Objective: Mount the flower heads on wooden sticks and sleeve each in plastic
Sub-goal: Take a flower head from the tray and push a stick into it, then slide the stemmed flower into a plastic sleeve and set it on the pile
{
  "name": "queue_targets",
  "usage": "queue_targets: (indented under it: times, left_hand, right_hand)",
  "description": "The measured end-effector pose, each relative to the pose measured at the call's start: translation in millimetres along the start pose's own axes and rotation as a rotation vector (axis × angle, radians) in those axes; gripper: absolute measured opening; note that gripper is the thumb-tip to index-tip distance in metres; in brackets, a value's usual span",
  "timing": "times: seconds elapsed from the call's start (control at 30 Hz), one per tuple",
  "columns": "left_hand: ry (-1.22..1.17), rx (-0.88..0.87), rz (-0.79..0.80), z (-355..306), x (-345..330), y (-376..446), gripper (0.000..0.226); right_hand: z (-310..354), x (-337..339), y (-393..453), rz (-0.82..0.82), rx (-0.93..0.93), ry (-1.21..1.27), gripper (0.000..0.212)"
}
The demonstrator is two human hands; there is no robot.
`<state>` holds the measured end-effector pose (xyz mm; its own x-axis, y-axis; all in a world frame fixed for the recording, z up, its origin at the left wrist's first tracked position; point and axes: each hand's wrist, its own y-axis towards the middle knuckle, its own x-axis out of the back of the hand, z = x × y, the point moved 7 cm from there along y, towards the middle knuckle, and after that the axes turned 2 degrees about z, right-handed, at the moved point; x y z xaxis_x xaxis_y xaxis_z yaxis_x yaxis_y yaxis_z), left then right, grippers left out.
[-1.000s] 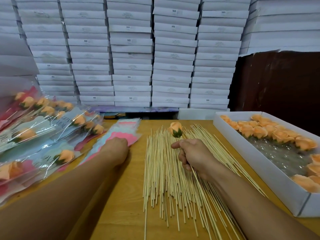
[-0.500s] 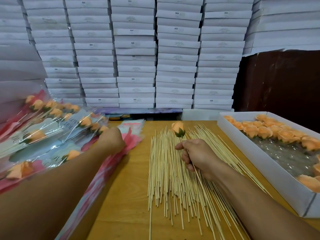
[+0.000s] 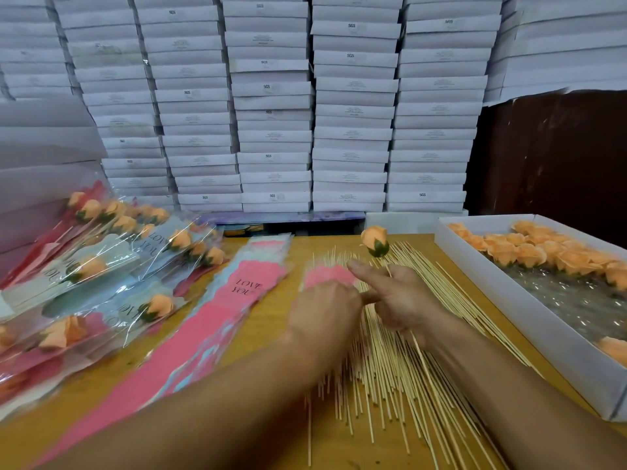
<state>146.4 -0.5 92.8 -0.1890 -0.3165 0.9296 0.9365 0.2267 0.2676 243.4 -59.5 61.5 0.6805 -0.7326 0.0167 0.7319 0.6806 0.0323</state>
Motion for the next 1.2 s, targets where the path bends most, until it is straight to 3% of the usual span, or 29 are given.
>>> queue_targets:
  times: [0.1, 0.23, 0.3, 0.4, 0.5, 0.53, 0.6, 0.67, 0.77, 0.87, 0.97, 1.07, 1.2]
  left_hand:
    - [0.037, -0.087, 0.053, -31, -2, -10, 0.037]
    - [-0.154, -0.175, 0.169, -52, -1, -27, 0.021]
    - [-0.363, -0.138, 0.158, -39, 8, -27, 0.033]
    - [-0.525, -0.008, 0.019, 2, 33, -14, 0.042]
    - [-0.739, 0.248, -0.235, 59, 46, -4, 0.021]
    - [-0.803, 0.325, -0.27, 76, 43, -2, 0.025]
    - [-0.858, 0.415, -0.121, 95, 26, 4, 0.07]
    - [-0.986, 0.417, 0.185, 96, 4, 5, 0.109]
    - [-1.156, 0.332, 0.514, 90, -11, 2, 0.13]
    - [-1.127, 0.275, 0.578, 97, -7, 10, 0.14]
    - [-1.204, 0.256, 0.558, 103, 0, 24, 0.129]
    - [-1.393, 0.231, 0.501, 94, 3, 35, 0.096]
    - [-1.567, 0.234, 0.309, 81, -13, 41, 0.058]
  right_hand:
    - [-2, 7, 2, -0.093, 0.033, -0.085, 0.044]
    - [-1, 11, 6, -0.075, 0.062, -0.177, 0.041]
    - [1, 10, 6, -0.025, 0.055, -0.161, 0.041]
    - [-1, 5, 4, 0.078, 0.008, -0.036, 0.04]
    - [-4, 2, 5, 0.139, -0.052, 0.064, 0.042]
    - [-5, 2, 6, 0.147, -0.07, 0.086, 0.041]
    - [-6, 2, 7, 0.179, -0.092, 0.148, 0.038]
    - [-7, 1, 8, 0.226, -0.104, 0.212, 0.036]
    - [-5, 0, 8, 0.298, -0.132, 0.283, 0.032]
    - [-4, -1, 8, 0.361, -0.156, 0.354, 0.031]
    - [-3, -3, 8, 0.409, -0.164, 0.383, 0.035]
    - [-3, -4, 7, 0.4, -0.164, 0.371, 0.032]
    - [-6, 0, 7, 0.299, -0.137, 0.297, 0.032]
